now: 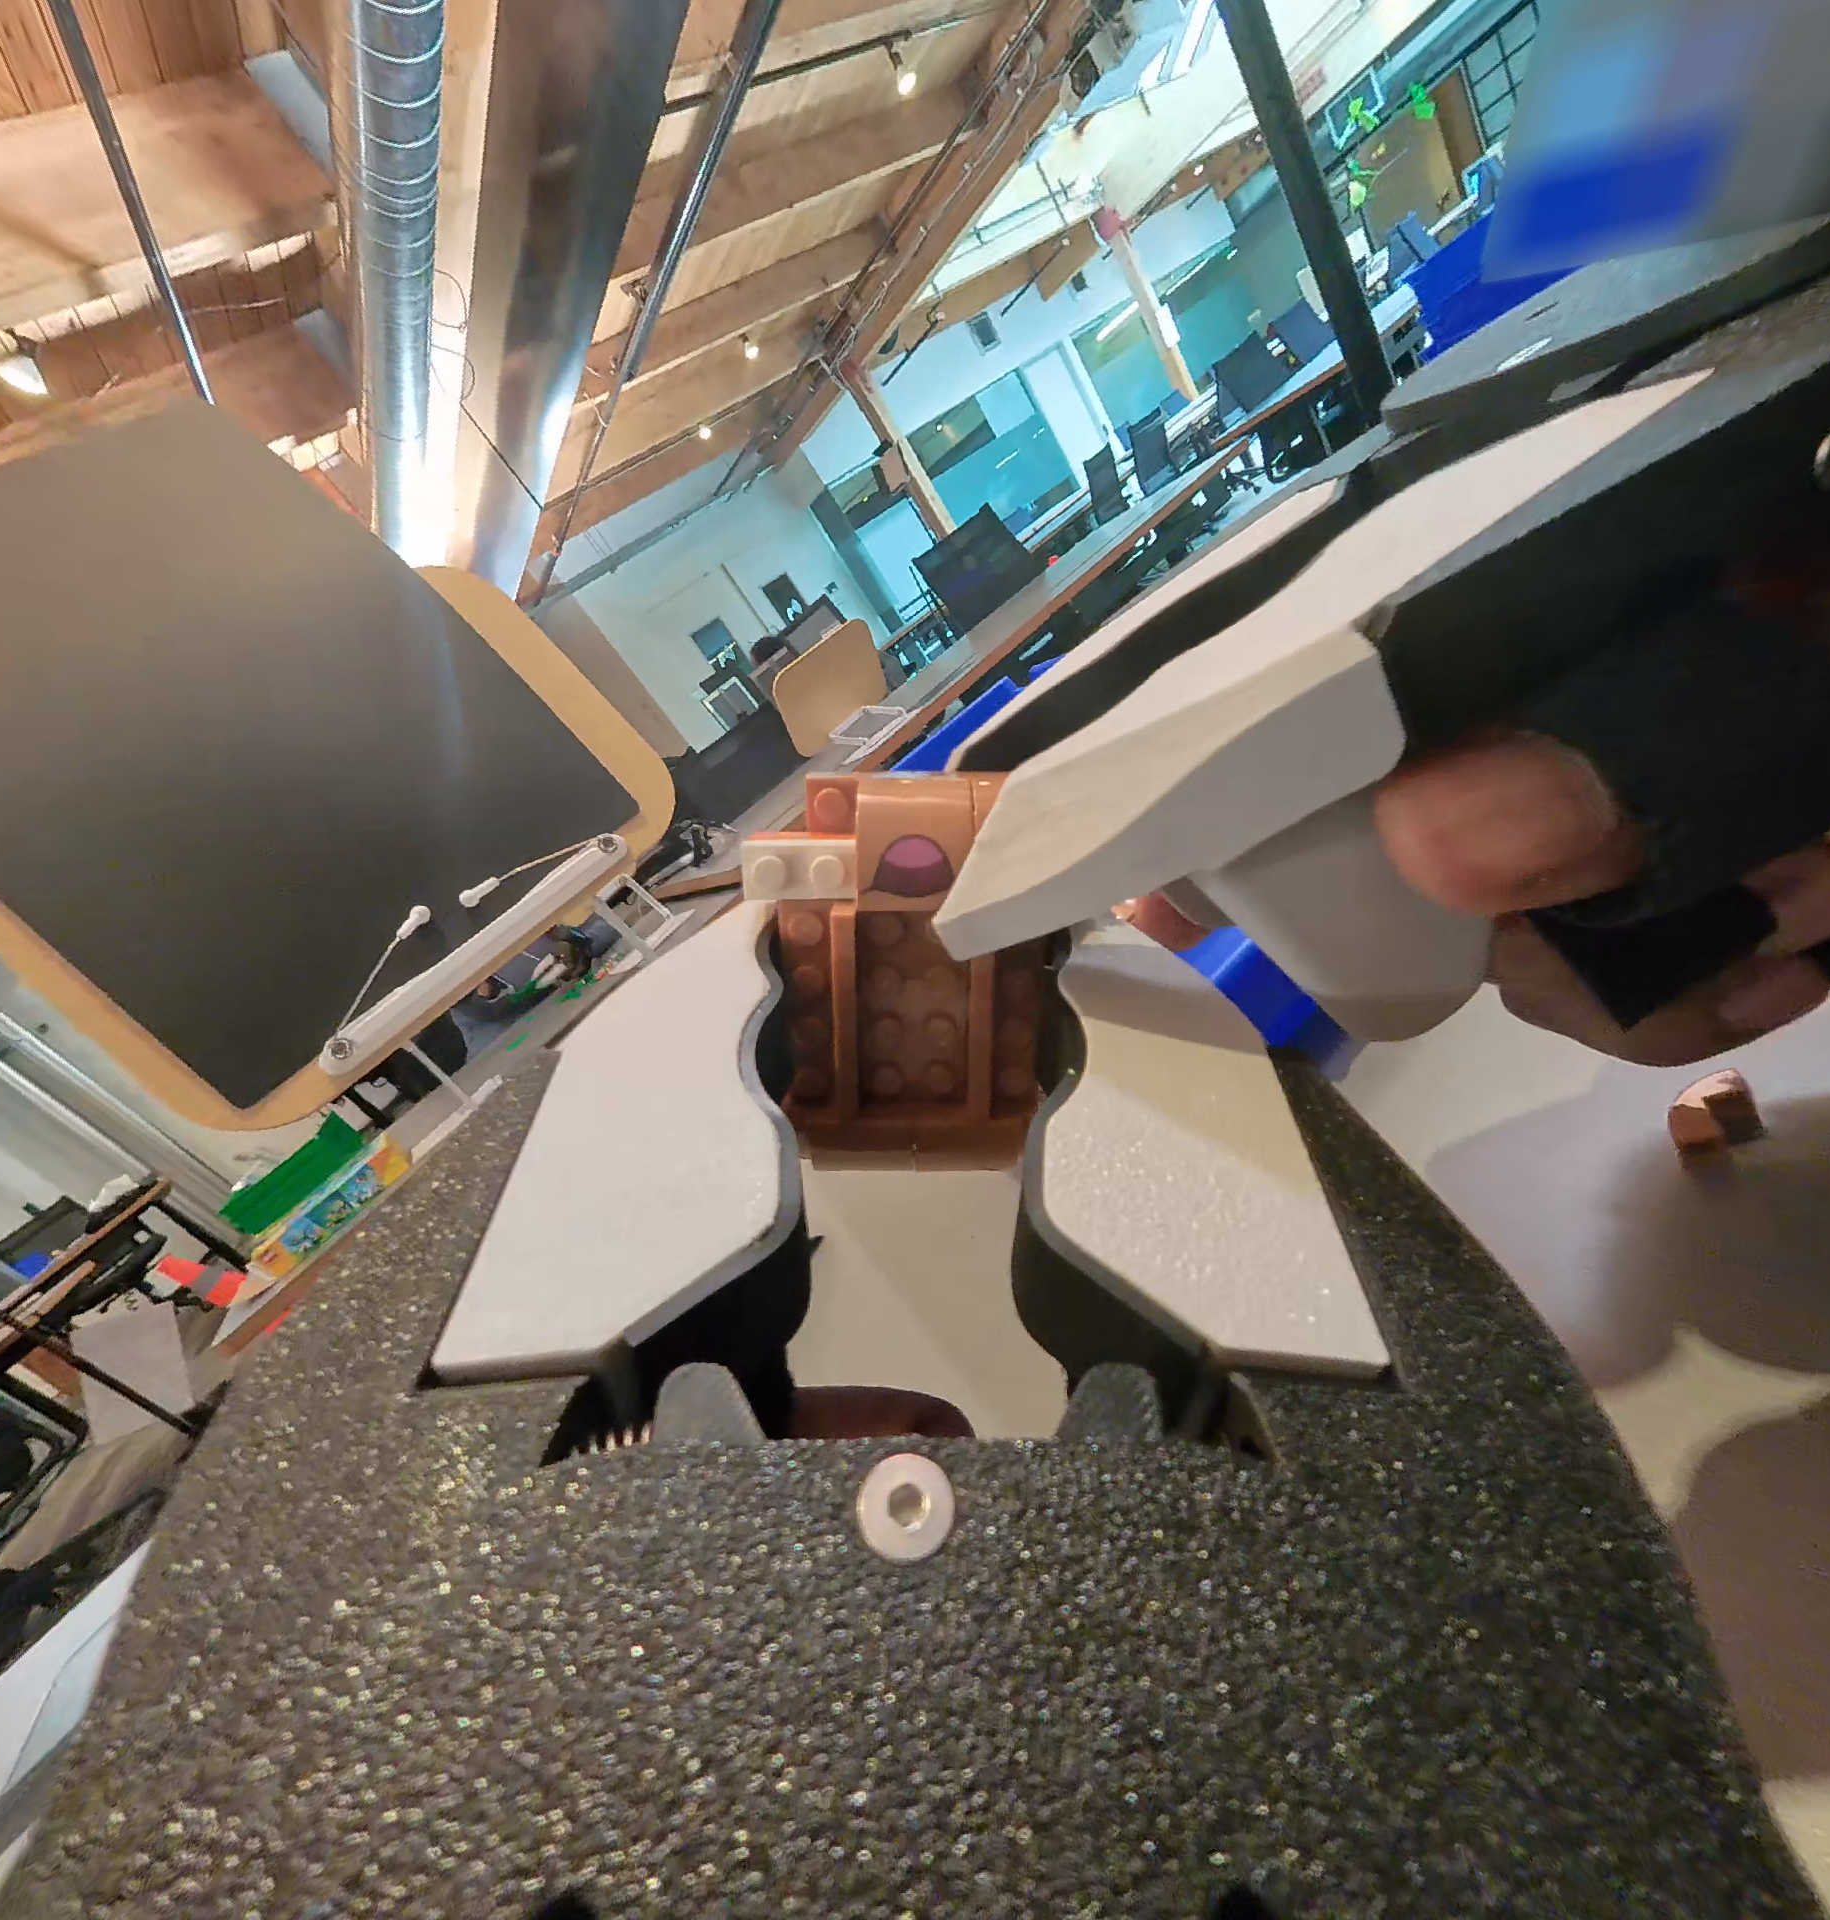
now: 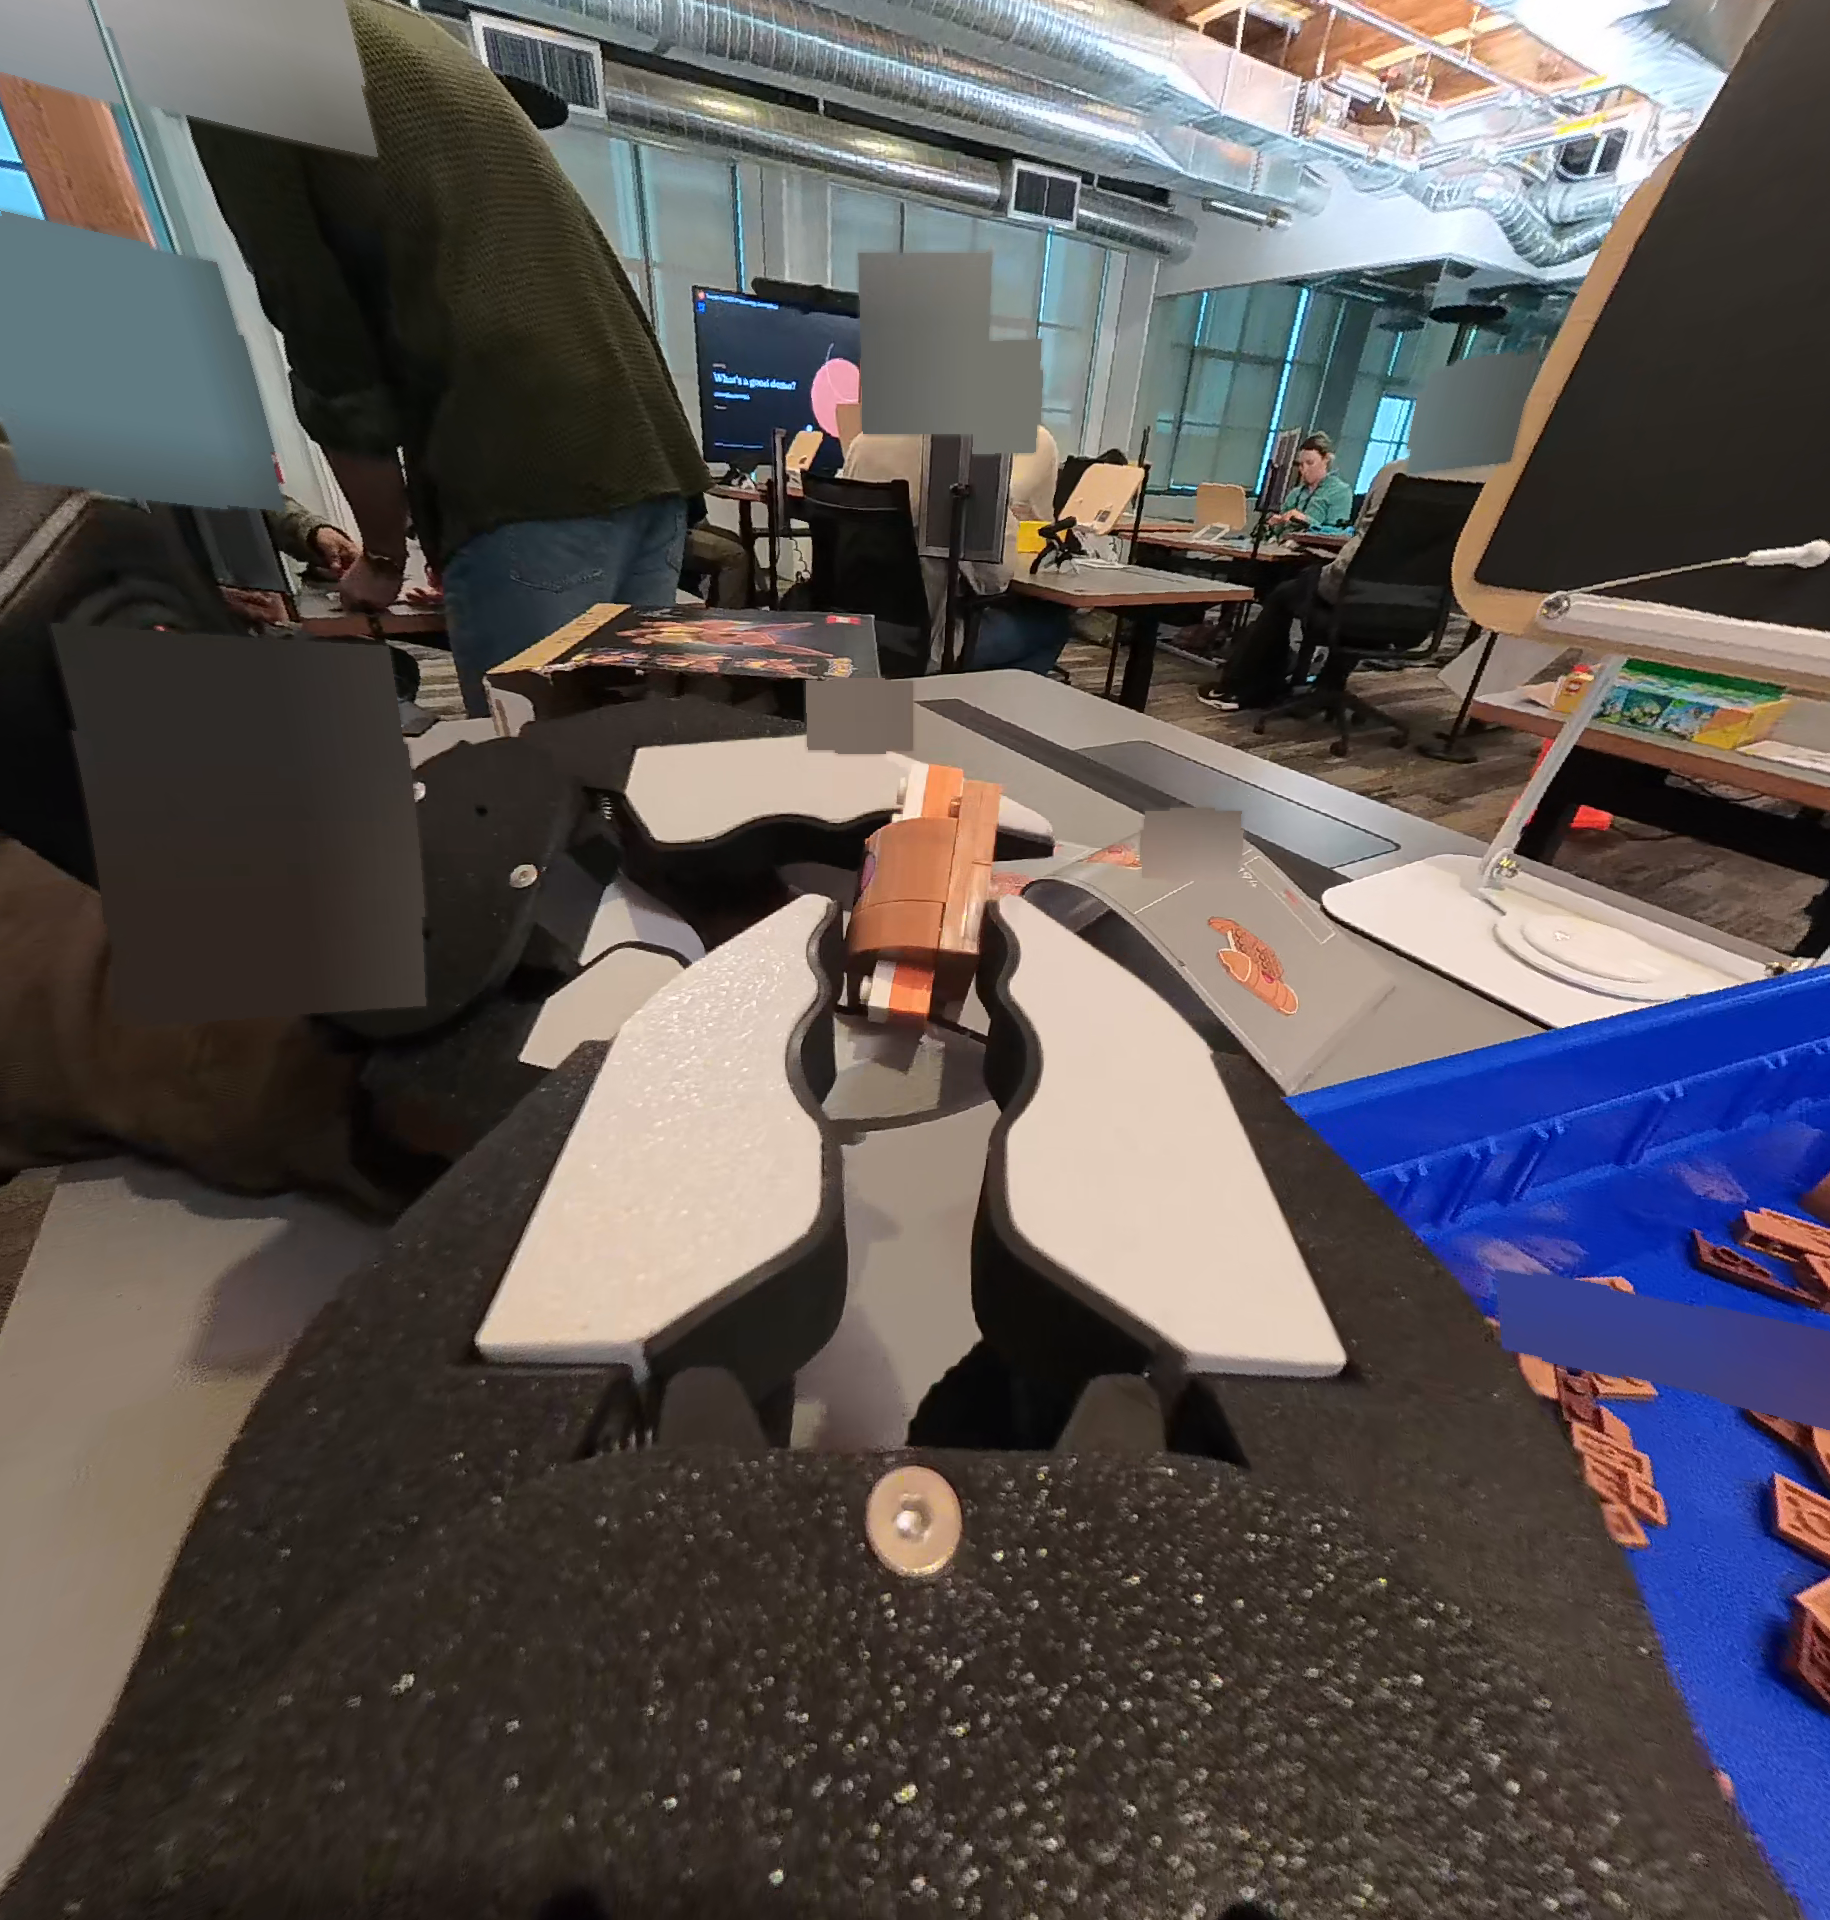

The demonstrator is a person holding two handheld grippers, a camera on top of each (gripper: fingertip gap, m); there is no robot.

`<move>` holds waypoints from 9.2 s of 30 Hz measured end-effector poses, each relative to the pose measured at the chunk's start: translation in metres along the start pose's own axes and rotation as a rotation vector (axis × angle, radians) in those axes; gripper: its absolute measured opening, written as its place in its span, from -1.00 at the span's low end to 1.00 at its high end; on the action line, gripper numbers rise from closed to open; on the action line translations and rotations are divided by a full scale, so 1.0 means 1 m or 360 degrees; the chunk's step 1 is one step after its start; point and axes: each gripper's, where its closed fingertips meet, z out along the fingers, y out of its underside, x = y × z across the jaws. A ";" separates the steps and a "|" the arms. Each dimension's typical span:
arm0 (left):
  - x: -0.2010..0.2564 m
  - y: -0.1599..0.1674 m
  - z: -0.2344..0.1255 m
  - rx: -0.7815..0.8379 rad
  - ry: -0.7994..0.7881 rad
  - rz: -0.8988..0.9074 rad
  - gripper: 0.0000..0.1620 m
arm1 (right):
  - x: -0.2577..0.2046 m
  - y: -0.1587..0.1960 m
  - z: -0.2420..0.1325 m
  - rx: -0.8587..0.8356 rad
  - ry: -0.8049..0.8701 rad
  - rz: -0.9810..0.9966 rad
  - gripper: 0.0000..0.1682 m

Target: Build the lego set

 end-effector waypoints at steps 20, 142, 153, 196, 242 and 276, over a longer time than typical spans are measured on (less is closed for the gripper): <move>-0.007 0.005 0.000 -0.0036 -0.0022 -0.0077 -0.45 | 0.004 0.002 0.001 0.0021 0.0010 0.0055 -0.68; 0.009 -0.019 -0.053 0.0441 0.1204 -0.0754 -0.67 | -0.025 0.000 -0.010 0.0031 -0.0447 -0.0155 -0.75; 0.015 -0.017 -0.051 0.0371 0.1217 -0.0726 -0.73 | -0.026 0.004 -0.009 0.0039 -0.0502 -0.0169 -0.74; 0.019 0.000 -0.046 0.0080 0.1311 -0.0816 -0.71 | -0.023 0.025 0.000 -0.0156 -0.0250 -0.0656 -0.73; -0.007 -0.002 -0.045 0.0268 0.1113 -0.0784 -0.89 | -0.018 0.049 0.007 -0.0322 -0.0265 -0.0576 -0.75; 0.032 0.018 -0.044 0.0061 0.1339 -0.0778 -0.70 | -0.015 0.023 0.003 -0.0039 -0.0536 0.0208 -0.61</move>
